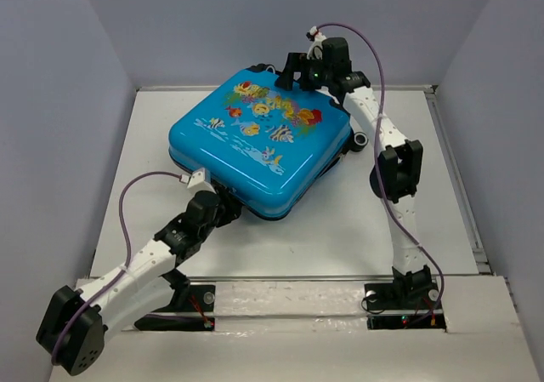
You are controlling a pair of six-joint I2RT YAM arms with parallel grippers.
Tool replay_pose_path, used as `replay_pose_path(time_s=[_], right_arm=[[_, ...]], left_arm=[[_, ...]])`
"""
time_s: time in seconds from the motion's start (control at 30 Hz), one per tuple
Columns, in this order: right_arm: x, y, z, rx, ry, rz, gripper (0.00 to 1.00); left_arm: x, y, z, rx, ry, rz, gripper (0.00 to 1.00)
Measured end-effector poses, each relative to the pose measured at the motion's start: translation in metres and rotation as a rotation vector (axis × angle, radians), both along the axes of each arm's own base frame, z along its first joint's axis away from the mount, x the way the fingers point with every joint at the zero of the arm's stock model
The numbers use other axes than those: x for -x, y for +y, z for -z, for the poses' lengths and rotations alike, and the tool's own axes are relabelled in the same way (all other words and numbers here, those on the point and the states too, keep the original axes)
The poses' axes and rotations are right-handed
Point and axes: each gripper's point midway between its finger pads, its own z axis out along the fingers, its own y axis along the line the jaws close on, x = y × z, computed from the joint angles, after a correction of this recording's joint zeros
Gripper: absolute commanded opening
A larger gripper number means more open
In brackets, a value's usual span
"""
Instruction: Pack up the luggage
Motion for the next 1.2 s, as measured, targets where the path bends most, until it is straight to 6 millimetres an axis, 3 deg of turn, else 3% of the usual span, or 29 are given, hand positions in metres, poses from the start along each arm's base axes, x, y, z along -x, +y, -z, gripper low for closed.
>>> replay_pose_path(time_s=[0.23,0.3,0.43,0.47,0.5,0.53,0.57,0.6,0.63,0.67,0.7,0.8,0.83,0.93,0.97,1.0,1.07,1.13,1.2], right_arm=[[0.02,-0.007,-0.019,0.018,-0.004,0.054,1.0],[0.045,-0.007,-0.047,0.004,-0.007,0.043,1.0],[0.112,0.006,-0.132,-0.045,-0.126,-0.029,1.0],[0.147,0.007,-0.176,-0.08,-0.205,-0.064,1.0],[0.166,0.004,-0.201,-0.104,-0.26,-0.079,1.0],[0.191,-0.002,-0.227,-0.136,-0.32,-0.103,0.94],[0.217,-0.012,-0.246,-0.163,-0.371,-0.121,0.79],[0.231,-0.019,-0.256,-0.18,-0.401,-0.124,0.59],[0.254,-0.03,-0.255,-0.198,-0.422,-0.135,0.26],[0.284,-0.043,-0.26,-0.221,-0.464,-0.144,0.16],[0.299,-0.046,-0.242,-0.236,-0.464,-0.146,0.08],[0.358,-0.041,-0.165,-0.25,-0.366,-0.224,0.07],[0.373,-0.031,-0.123,-0.231,-0.299,-0.263,0.07],[0.392,-0.017,-0.015,-0.126,-0.11,-0.28,0.07],[0.396,-0.018,0.034,-0.055,-0.025,-0.26,0.07],[0.399,-0.02,0.054,-0.026,0.008,-0.248,0.07],[0.404,-0.032,0.098,0.022,0.06,-0.198,0.29],[0.404,-0.038,0.114,0.009,0.058,-0.16,0.53],[0.399,-0.039,0.121,-0.021,0.036,-0.127,0.6]], left_arm=[[0.015,0.004,-0.003,-0.012,0.027,0.029,0.56],[0.016,0.005,-0.011,0.003,0.008,0.03,0.56],[0.016,0.006,-0.043,0.038,-0.06,0.029,0.61],[0.015,0.005,-0.055,0.055,-0.083,0.032,0.62],[0.013,0.003,-0.066,0.071,-0.105,0.033,0.62],[0.011,0.001,-0.08,0.083,-0.129,0.038,0.63],[0.009,-0.001,-0.091,0.09,-0.147,0.046,0.64],[0.008,-0.003,-0.101,0.103,-0.163,0.051,0.65],[0.007,-0.005,-0.107,0.114,-0.175,0.054,0.65],[0.004,-0.008,-0.117,0.128,-0.198,0.058,0.65],[0.002,-0.009,-0.124,0.132,-0.211,0.059,0.66],[-0.006,-0.013,-0.143,0.136,-0.247,0.061,0.74],[-0.009,-0.014,-0.145,0.127,-0.252,0.061,0.75],[-0.017,-0.014,-0.143,0.084,-0.237,0.053,0.76],[-0.02,-0.013,-0.141,0.061,-0.225,0.054,0.76],[-0.022,-0.012,-0.14,0.052,-0.221,0.053,0.76],[-0.025,-0.013,-0.139,0.03,-0.214,0.059,0.76],[-0.025,-0.012,-0.14,0.02,-0.218,0.067,0.77],[-0.023,-0.011,-0.144,0.023,-0.233,0.071,0.78]])
